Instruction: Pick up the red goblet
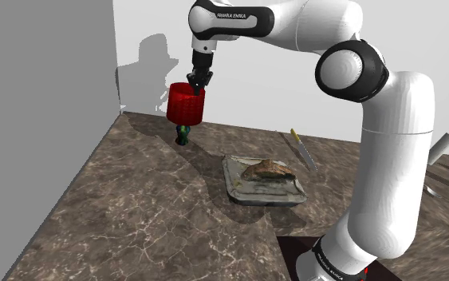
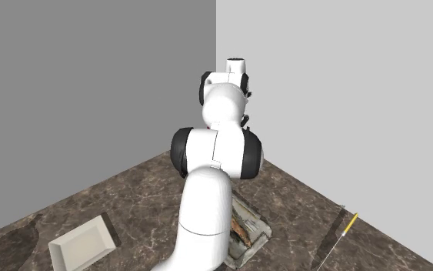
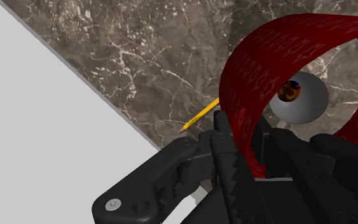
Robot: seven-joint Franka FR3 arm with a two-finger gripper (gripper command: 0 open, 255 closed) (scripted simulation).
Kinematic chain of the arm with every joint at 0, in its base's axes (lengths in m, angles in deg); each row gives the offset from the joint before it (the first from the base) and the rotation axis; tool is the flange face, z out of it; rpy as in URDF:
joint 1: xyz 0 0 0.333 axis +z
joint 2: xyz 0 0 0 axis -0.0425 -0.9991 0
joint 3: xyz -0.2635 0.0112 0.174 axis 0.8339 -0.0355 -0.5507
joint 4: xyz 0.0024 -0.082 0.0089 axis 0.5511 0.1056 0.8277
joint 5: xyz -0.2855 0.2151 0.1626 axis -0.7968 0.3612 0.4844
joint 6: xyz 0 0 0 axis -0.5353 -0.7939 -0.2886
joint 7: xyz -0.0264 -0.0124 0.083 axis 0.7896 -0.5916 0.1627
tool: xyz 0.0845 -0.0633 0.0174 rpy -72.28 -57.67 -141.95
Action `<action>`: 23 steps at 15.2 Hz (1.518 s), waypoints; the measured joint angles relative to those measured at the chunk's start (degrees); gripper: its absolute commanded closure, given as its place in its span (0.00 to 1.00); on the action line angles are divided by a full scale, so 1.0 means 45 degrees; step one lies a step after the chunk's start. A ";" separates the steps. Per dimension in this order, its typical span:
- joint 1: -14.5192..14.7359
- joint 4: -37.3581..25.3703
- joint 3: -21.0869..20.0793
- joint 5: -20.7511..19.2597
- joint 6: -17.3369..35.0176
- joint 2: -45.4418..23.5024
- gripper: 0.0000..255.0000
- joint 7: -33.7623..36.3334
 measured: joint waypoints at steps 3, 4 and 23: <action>0.0000 0.0012 0.0000 -0.0001 0.0009 -0.0003 1.00 0.0001; 0.0000 0.0015 0.0000 -0.0001 0.0010 -0.0002 1.00 0.0001; 0.0104 -0.3715 0.0009 -0.0034 -0.2964 -0.0751 1.00 -0.0126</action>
